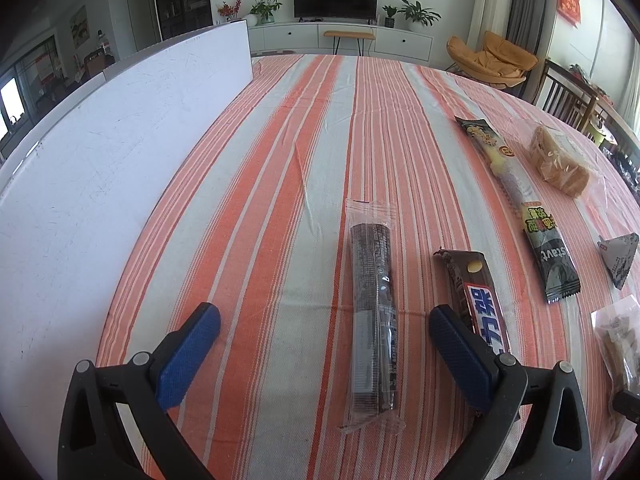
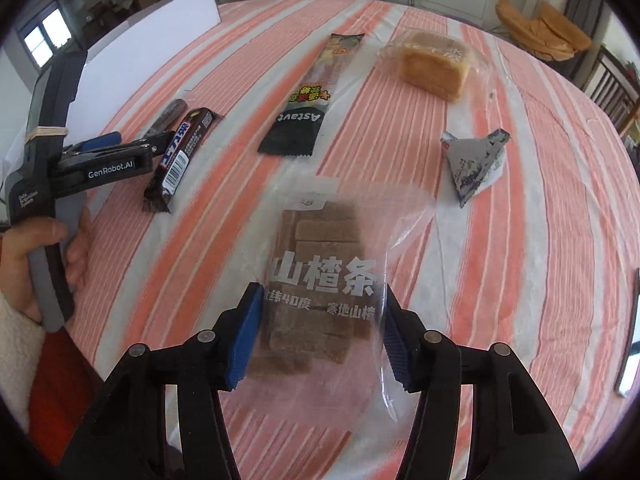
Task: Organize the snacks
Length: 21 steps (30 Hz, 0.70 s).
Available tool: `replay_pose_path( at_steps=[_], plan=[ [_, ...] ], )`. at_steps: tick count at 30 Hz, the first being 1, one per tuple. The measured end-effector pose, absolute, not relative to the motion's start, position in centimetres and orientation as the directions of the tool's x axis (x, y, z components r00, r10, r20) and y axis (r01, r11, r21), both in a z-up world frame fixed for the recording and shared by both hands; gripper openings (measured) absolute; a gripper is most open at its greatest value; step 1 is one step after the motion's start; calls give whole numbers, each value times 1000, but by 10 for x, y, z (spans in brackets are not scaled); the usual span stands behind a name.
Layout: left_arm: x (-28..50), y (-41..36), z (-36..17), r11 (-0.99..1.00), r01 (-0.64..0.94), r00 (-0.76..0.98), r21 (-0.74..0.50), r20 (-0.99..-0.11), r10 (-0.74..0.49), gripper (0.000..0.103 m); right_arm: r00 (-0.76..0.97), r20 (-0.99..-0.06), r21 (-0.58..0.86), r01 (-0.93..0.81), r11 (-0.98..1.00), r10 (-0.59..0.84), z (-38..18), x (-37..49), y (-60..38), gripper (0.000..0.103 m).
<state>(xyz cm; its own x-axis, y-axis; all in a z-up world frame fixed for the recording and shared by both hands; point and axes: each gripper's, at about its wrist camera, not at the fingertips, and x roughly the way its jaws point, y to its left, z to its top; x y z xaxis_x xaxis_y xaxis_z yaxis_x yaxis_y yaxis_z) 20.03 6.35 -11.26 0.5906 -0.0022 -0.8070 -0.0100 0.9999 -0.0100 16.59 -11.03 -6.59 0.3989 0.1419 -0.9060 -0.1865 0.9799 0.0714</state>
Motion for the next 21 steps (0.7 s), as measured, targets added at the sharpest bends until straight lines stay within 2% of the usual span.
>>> replay_pose_path(
  at_steps=[4, 6, 8, 9, 12, 14, 17, 20, 21],
  plan=[
    [199, 68, -110, 999, 3, 599, -53, -800, -44, 103, 510, -855, 86, -36, 996, 92, -74, 168, -163, 60],
    [196, 76, -107, 994, 25, 590, -108, -801, -102, 103, 559, -825, 97, -4, 995, 83, -78, 173, -177, 65],
    [195, 85, -103, 987, 40, 559, -154, -816, -150, 103, 584, -808, 96, 2, 995, 77, -81, 176, -182, 69],
    [195, 88, -101, 985, 46, 547, -165, -821, -163, 103, 589, -805, 86, -2, 996, 71, -82, 174, -181, 74],
    [194, 94, -95, 990, 54, 555, -134, -820, -141, 102, 612, -788, 54, -36, 998, 65, -85, 170, -175, 84],
    [195, 91, -95, 990, 63, 554, -128, -821, -141, 102, 620, -783, 28, -48, 998, 51, -86, 170, -169, 86],
    [198, 76, -102, 988, 106, 533, -109, -833, -149, 91, 613, -789, 8, -59, 998, 43, -87, 172, -165, 91],
    [197, 56, -107, 989, 144, 556, 17, -829, -67, 83, 612, -789, 12, -61, 998, 47, -88, 171, -165, 92],
    [196, 53, -105, 988, 154, 569, 23, -819, -69, 73, 612, -789, 11, -61, 998, 46, -88, 170, -165, 92]
  ],
)
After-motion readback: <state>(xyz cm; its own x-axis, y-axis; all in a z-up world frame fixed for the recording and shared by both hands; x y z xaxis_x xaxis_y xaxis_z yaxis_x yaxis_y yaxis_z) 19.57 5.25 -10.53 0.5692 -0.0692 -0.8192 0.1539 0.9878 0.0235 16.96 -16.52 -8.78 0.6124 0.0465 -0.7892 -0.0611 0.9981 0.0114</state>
